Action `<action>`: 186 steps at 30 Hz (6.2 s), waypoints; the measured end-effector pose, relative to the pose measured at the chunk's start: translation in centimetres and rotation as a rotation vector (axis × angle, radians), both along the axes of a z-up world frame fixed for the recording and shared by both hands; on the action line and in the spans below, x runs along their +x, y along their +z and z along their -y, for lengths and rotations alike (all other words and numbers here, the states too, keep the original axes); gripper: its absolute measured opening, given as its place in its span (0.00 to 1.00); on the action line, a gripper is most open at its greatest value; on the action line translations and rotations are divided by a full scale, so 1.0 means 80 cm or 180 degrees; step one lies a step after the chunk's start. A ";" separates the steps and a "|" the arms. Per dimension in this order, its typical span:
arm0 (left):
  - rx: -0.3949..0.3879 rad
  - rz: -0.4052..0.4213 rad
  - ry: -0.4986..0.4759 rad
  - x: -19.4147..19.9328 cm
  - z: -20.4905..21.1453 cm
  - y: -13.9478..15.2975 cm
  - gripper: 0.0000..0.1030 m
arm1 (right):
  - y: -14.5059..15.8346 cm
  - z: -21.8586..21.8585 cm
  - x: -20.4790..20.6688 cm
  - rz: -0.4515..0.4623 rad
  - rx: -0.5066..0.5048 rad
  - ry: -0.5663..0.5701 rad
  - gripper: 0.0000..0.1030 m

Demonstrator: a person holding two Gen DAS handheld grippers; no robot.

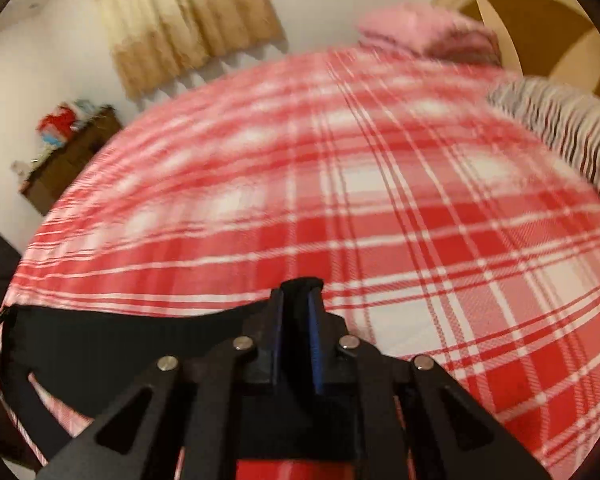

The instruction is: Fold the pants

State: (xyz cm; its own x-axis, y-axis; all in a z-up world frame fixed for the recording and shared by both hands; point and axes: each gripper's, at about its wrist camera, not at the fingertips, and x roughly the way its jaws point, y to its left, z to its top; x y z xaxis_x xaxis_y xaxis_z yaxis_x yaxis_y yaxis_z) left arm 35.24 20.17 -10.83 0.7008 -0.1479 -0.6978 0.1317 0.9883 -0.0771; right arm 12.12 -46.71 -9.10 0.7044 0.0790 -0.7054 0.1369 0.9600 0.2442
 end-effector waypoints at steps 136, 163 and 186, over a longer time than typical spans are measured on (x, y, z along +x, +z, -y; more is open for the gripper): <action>0.0693 0.0815 -0.0608 -0.300 0.034 -0.057 0.66 | -0.108 -0.583 -0.047 -0.0178 -0.1030 0.3168 0.66; 0.0076 0.0641 -0.2457 -0.310 0.442 -0.015 0.67 | 0.006 -0.049 -0.153 0.0199 -0.0248 -0.0828 0.71; -0.0167 0.0651 -0.2797 -0.349 0.493 -0.028 0.67 | 0.003 -0.035 -0.189 0.0215 -0.0240 -0.0672 0.61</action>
State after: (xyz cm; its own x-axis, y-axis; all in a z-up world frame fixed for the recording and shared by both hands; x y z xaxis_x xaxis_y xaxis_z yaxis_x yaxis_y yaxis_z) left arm 7.28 -19.26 -13.06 0.4299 -0.7165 -0.5494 0.8535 0.5209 -0.0115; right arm -2.96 -43.94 -8.88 0.7455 -0.1264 -0.6545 0.3225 0.9277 0.1882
